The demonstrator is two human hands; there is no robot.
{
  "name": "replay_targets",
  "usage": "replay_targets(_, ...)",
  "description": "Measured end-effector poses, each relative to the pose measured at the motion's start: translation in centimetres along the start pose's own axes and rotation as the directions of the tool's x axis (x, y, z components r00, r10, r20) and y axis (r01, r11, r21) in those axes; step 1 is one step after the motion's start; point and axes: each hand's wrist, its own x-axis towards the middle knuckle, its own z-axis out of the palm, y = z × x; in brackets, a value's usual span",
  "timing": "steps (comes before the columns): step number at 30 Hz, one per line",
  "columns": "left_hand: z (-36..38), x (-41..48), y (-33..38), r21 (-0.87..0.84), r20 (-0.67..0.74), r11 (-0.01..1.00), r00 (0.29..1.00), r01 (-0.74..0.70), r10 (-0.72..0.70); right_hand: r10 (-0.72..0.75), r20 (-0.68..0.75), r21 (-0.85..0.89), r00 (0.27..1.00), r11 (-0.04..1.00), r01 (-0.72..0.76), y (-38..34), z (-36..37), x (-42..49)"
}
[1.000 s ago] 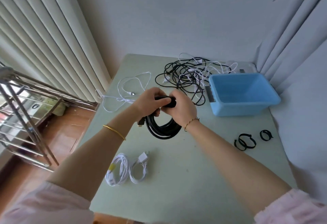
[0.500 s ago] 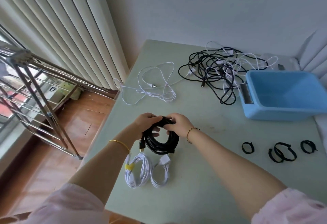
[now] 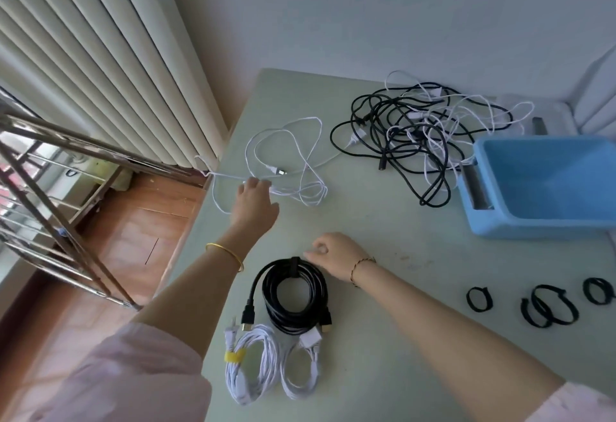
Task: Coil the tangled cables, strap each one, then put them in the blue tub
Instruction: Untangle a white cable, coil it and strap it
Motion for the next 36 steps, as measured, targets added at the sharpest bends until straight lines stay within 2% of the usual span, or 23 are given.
replay_targets(5, 1.5, 2.6, 0.5, 0.281, 0.172, 0.959, 0.985, -0.046, -0.003, 0.098, -0.092, 0.203, 0.991, 0.976, -0.078, 2.5, -3.3, 0.6)
replay_targets(7, 2.0, 3.0, 0.8, 0.341, 0.106, 0.939, 0.994, -0.040, 0.003, 0.145, -0.115, 0.309, 0.983, 0.945, -0.104, 3.2, -3.8, 0.7)
replay_targets(9, 2.2, 3.3, 1.0, 0.336, 0.099, 0.940, 0.995, -0.060, 0.028, 0.185, -0.144, 0.412, 0.972, 0.904, -0.111, 3.6, -4.0, 0.6)
replay_targets(11, 2.0, 3.2, 1.5, 0.223, 0.183, 0.967, 0.980, -0.123, 0.082, 0.207, -0.180, 0.493, 0.962, 0.865, -0.094, 3.6, -4.2, 0.6)
replay_targets(13, 1.3, 2.4, 3.1, 0.041, 0.291, 0.972, 0.934, -0.230, 0.209, 0.184, -0.207, 0.530, 0.961, 0.846, -0.048, 3.3, -4.6, 0.6)
replay_targets(16, -0.5, 0.2, 6.4, -0.267, 0.404, 0.910, 0.820, -0.318, 0.405, 0.055, -0.233, 0.522, 0.971, 0.849, 0.077, 2.2, -5.4, 0.6)
replay_targets(19, -2.2, -2.4, 8.9, -0.372, 0.461, 0.862, 0.737, -0.345, 0.494, -0.004, -0.369, 0.511, 0.930, 0.835, 0.206, 2.2, -6.1, -0.3)
replay_targets(21, -3.1, -3.5, 9.8, -0.412, 0.425, 0.846, 0.751, -0.338, 0.506, 0.019, -0.448, 0.595, 0.894, 0.753, 0.282, 2.1, -7.2, -1.6)
replay_targets(24, -4.6, -5.0, 11.2, -0.516, 0.337, 0.794, 0.777, -0.321, 0.533, 0.067, -0.504, 0.753, 0.861, 0.523, 0.400, 1.3, -9.8, -4.3)
replay_targets(27, -6.2, -6.6, 13.1, -0.569, 0.273, 0.757, 0.795, -0.321, 0.542, 0.042, -0.565, 0.785, 0.824, 0.335, 0.521, 0.7, -13.2, -7.6)
replay_targets(30, -7.8, -8.0, 15.1, -0.686, 0.274, 0.686, 0.788, -0.241, 0.551, -0.048, -0.621, 0.747, 0.782, 0.265, 0.609, 0.2, -16.6, -11.0)
replay_targets(32, -8.7, -8.9, 16.5, -0.742, 0.232, 0.637, 0.812, -0.208, 0.536, -0.104, -0.631, 0.731, 0.769, 0.254, 0.634, -0.2, -18.6, -13.4)
replay_targets(34, -9.1, -9.2, 17.7, -0.719, 0.125, 0.651, 0.878, -0.241, 0.463, -0.147, -0.610, 0.737, 0.779, 0.257, 0.625, -0.9, -20.0, -15.1)
replay_targets(36, -9.0, -9.7, 19.0, -0.655, 0.012, 0.694, 0.914, -0.300, 0.406, -0.185, -0.601, 0.740, 0.777, 0.237, 0.629, -1.5, -21.1, -17.0)
